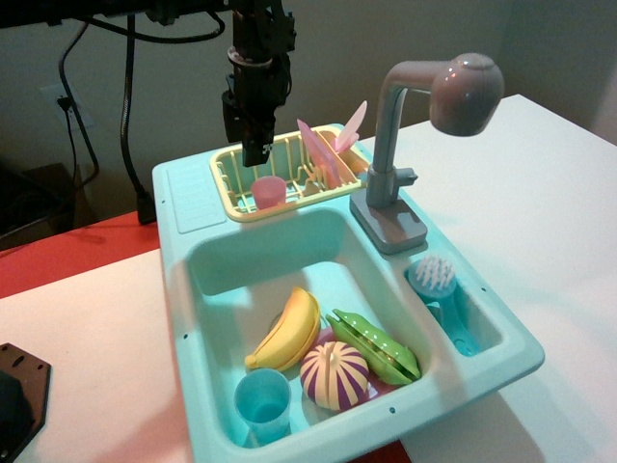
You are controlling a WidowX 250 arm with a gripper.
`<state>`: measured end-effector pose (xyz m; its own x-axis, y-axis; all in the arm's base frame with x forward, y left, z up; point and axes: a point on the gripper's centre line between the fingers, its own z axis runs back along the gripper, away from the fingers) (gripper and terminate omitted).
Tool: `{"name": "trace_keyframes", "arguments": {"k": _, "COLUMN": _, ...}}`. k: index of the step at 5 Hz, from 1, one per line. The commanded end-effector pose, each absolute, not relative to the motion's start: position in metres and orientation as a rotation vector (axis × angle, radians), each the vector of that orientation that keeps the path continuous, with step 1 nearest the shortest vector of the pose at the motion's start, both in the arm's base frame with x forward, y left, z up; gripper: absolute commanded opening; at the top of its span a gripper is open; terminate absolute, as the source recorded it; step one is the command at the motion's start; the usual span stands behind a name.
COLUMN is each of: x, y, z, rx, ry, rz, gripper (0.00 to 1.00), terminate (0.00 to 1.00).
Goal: Put cup from drying rack to sink
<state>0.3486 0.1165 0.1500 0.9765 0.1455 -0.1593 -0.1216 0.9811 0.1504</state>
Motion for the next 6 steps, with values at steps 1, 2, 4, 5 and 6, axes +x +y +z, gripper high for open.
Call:
{"name": "trace_keyframes", "arguments": {"k": 1, "x": 0.349, "y": 0.116, "z": 0.15, "rx": 0.14, "ry": 0.171, "rz": 0.135, "gripper": 1.0, "terminate": 0.0}}
{"name": "trace_keyframes", "arguments": {"k": 2, "x": 0.35, "y": 0.116, "z": 0.145, "rx": 0.138, "ry": 0.175, "rz": 0.134, "gripper": 1.0, "terminate": 0.0}}
{"name": "trace_keyframes", "arguments": {"k": 4, "x": 0.351, "y": 0.113, "z": 0.128, "rx": 0.151, "ry": 0.191, "rz": 0.133, "gripper": 1.0, "terminate": 0.0}}
{"name": "trace_keyframes", "arguments": {"k": 5, "x": 0.35, "y": 0.11, "z": 0.118, "rx": 0.157, "ry": 0.201, "rz": 0.131, "gripper": 1.0, "terminate": 0.0}}
{"name": "trace_keyframes", "arguments": {"k": 6, "x": 0.348, "y": 0.109, "z": 0.112, "rx": 0.168, "ry": 0.201, "rz": 0.136, "gripper": 1.0, "terminate": 0.0}}
